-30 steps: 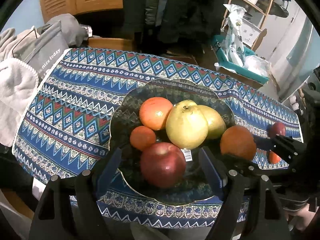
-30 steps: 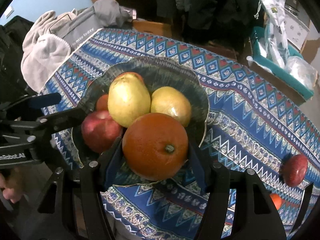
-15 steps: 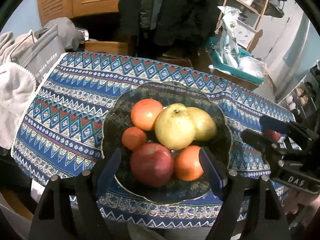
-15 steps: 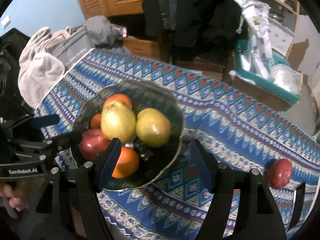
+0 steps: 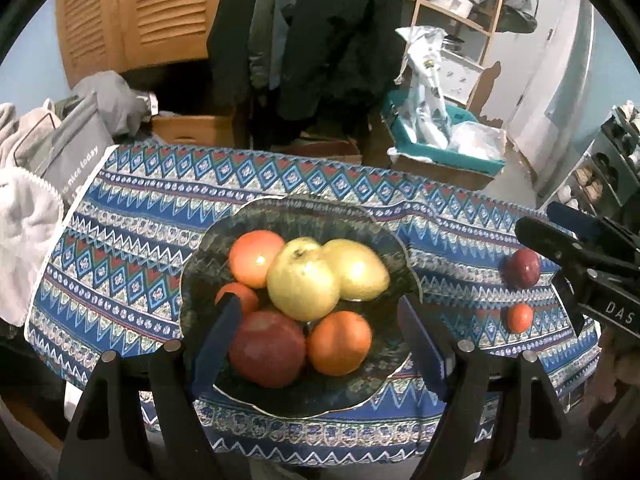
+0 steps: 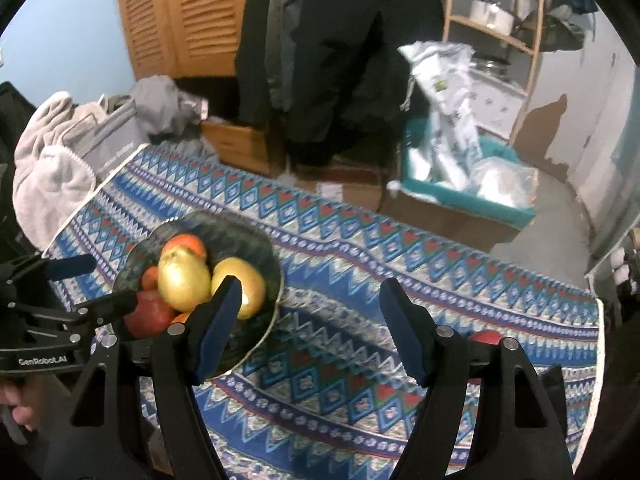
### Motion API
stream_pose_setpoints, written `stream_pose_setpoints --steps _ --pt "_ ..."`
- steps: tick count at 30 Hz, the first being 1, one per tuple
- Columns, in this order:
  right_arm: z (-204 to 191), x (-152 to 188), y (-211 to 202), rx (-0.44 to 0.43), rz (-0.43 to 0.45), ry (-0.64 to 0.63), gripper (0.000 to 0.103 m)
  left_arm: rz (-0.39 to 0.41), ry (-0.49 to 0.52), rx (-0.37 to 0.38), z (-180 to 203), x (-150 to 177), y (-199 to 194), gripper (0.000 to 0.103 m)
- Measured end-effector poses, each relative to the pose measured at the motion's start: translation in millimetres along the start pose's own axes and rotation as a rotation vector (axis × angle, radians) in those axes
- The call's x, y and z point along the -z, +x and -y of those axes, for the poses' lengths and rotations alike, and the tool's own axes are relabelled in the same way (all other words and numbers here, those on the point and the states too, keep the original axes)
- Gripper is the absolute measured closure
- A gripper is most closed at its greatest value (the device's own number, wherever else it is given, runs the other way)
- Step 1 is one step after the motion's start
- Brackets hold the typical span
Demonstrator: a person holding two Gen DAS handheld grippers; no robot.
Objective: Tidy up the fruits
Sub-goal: 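Move right tool toward the red apple while left tool approaches the small orange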
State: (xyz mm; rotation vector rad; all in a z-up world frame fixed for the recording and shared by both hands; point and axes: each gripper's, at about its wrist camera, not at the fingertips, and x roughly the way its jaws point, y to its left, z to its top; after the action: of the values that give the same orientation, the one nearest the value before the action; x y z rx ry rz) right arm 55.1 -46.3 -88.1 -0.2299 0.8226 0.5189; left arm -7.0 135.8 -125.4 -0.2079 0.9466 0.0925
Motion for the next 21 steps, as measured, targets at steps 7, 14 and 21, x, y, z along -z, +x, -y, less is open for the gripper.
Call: stream_pose_setpoints --steps 7,14,21 --pt "16 2 -19 0.041 0.046 0.012 0.026 0.028 0.025 0.014 17 -6 -8 0.021" --pt "33 8 -31 0.073 0.075 0.034 0.021 0.052 0.053 0.030 36 -10 -13 0.017" --pt "53 17 -46 0.107 0.098 0.065 0.019 0.064 0.083 0.049 57 -15 -16 0.017"
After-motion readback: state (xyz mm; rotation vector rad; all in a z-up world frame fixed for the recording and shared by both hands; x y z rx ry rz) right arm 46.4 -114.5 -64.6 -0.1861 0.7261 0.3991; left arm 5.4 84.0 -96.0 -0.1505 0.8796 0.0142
